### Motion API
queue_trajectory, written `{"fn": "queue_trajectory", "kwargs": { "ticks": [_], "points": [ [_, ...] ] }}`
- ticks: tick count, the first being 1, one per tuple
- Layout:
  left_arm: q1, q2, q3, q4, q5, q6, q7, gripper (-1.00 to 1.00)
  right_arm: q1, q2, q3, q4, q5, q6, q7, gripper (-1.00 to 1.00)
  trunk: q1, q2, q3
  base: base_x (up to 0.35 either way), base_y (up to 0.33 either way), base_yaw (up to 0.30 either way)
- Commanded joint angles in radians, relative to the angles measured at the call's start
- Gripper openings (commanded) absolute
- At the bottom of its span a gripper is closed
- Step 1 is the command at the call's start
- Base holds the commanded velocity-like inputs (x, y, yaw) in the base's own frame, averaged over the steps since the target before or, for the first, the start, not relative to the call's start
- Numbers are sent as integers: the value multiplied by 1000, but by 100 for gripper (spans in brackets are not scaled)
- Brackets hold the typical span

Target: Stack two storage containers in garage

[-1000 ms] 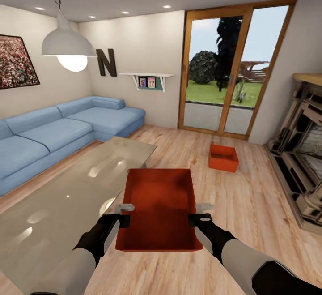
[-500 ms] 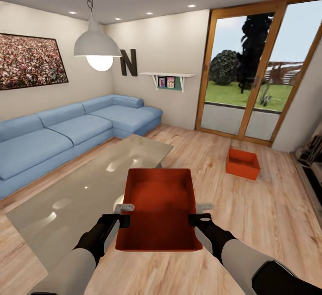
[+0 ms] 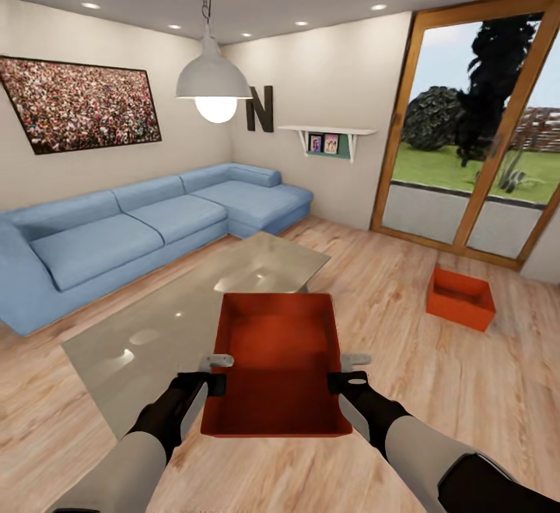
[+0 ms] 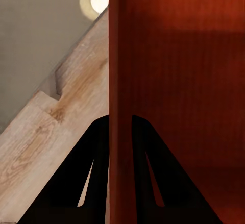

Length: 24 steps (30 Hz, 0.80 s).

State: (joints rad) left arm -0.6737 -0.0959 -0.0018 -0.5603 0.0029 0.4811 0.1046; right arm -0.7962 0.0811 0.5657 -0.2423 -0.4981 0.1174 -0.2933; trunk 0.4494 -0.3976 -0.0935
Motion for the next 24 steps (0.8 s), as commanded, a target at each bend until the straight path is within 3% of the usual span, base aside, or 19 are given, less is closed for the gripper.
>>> {"fn": "queue_trajectory", "kwargs": {
  "ticks": [1,24],
  "points": [
    [-1,-2,9,-24,-44,-19,14,-100,0,0,15,2,-17,7,-9,-100,1,-2,-2,0,0,277],
    [-1,-2,9,-24,-44,-19,14,-100,0,0,16,1,-17,7,-9,-100,1,-2,-2,0,0,277]
  ]
}}
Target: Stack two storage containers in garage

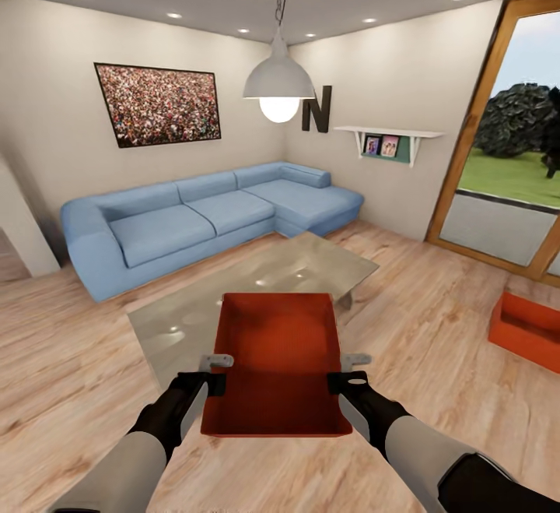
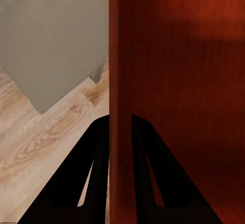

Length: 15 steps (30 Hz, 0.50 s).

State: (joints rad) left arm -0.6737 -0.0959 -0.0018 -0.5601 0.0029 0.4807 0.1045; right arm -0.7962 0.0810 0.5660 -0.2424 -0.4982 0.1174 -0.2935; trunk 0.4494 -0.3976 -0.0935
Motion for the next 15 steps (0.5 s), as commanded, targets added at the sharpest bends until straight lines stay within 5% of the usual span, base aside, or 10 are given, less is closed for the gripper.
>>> {"fn": "queue_trajectory", "kwargs": {
  "ticks": [1,15],
  "points": [
    [-1,-2,9,-24,-44,-19,14,-100,0,0,15,2,-17,7,-9,-100,1,-2,-2,0,0,277],
    [-1,-2,9,-23,-44,-18,14,-100,0,0,15,2,-17,7,-9,-100,1,-2,-2,0,0,277]
  ]
}}
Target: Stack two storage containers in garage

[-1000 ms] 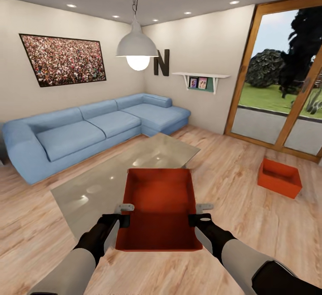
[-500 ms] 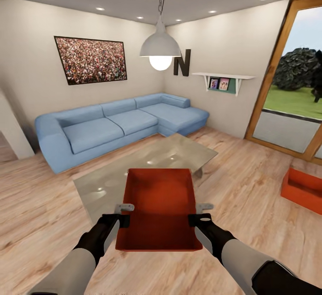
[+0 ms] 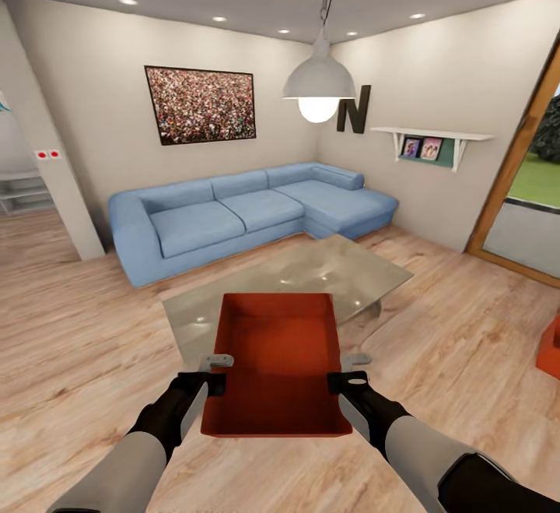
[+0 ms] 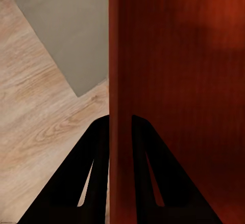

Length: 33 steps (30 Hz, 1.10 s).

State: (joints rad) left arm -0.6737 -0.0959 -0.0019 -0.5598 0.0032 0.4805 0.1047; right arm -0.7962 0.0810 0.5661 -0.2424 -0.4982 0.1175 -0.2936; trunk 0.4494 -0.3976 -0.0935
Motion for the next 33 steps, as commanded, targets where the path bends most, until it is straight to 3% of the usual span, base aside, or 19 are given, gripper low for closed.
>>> {"fn": "queue_trajectory", "kwargs": {
  "ticks": [1,33],
  "points": [
    [-1,-1,10,-23,-44,-18,13,-100,0,0,15,2,-17,7,-9,-100,1,-2,-2,0,0,276],
    [-1,-1,9,-23,-40,-19,12,-100,0,0,15,2,-17,7,-9,-100,1,-2,-2,0,0,277]
  ]
}}
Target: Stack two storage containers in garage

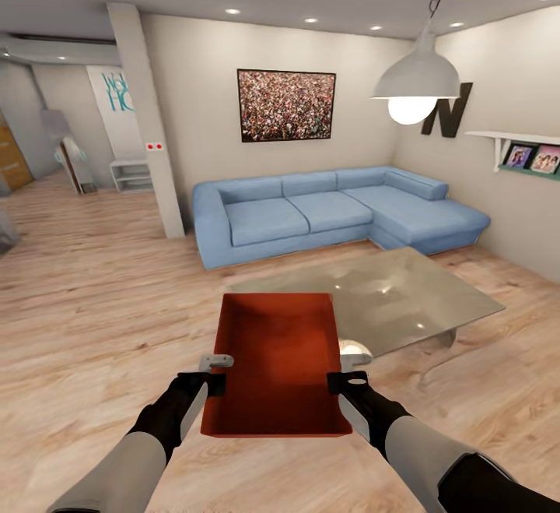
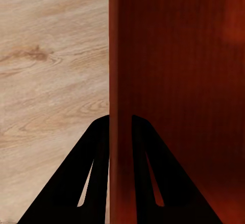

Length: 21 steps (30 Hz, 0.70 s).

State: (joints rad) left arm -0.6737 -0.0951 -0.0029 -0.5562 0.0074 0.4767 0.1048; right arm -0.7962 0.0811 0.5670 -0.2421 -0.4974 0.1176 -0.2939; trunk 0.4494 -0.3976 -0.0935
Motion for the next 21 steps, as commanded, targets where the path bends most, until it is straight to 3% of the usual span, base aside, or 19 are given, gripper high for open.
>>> {"fn": "queue_trajectory", "kwargs": {
  "ticks": [1,21],
  "points": [
    [-1,-1,10,-27,-44,-16,12,-100,0,0,14,1,-18,7,-8,-100,1,-2,-2,0,0,277],
    [-1,0,9,-16,-44,-56,5,-100,0,0,14,1,-18,7,-8,-100,1,-2,-2,0,0,277]
  ]
}}
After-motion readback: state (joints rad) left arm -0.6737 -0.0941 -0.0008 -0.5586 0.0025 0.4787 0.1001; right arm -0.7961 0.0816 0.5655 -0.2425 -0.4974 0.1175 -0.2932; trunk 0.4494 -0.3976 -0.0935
